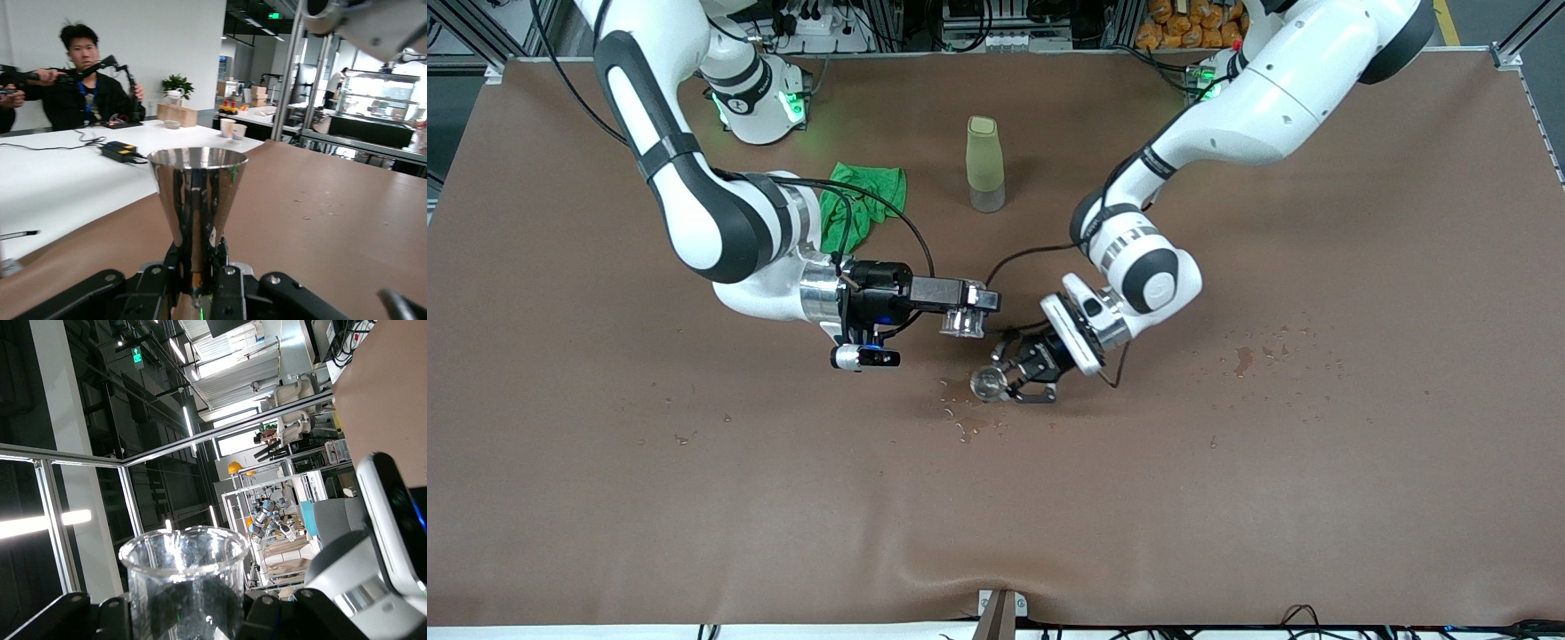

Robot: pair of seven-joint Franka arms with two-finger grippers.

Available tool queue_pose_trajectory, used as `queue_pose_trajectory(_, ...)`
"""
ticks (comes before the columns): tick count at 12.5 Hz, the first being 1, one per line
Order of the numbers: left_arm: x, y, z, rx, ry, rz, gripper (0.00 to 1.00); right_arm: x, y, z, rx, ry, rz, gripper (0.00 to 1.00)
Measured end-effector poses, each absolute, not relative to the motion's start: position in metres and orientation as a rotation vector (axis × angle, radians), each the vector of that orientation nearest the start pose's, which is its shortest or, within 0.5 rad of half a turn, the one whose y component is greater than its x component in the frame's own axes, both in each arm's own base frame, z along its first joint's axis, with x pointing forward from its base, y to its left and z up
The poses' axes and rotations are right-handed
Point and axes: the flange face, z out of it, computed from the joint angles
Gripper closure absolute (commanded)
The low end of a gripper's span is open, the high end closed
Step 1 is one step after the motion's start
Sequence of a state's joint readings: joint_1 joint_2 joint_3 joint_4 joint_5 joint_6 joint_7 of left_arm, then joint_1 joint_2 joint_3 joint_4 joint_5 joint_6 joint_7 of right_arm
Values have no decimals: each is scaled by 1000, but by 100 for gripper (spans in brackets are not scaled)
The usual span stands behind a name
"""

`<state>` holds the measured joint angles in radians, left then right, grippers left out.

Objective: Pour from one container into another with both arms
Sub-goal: 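Carry the jigger back with the left gripper while the right gripper withdraws the beaker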

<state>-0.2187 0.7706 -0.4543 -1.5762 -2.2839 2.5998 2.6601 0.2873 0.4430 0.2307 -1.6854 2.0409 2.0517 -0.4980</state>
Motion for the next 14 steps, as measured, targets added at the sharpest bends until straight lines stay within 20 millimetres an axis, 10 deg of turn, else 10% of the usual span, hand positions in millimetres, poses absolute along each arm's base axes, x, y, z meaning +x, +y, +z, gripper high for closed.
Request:
queue_pose_trajectory(3,605,-360,220,1780,-851,1408,100,600,360,414,-1440,162,-28,100)
queue_pose_trajectory(8,611,-299,189,1722,-922,1418,100,635,285,401,-1634,-175,-351,100)
queue_pose_trajectory(11,613,-249,170,1688,-976,1410,100,664,213,383,-1751,-315,-502,100)
queue_pose_trajectory(14,612,-208,157,1658,-1020,1400,100,695,100,349,-1862,-411,-680,100)
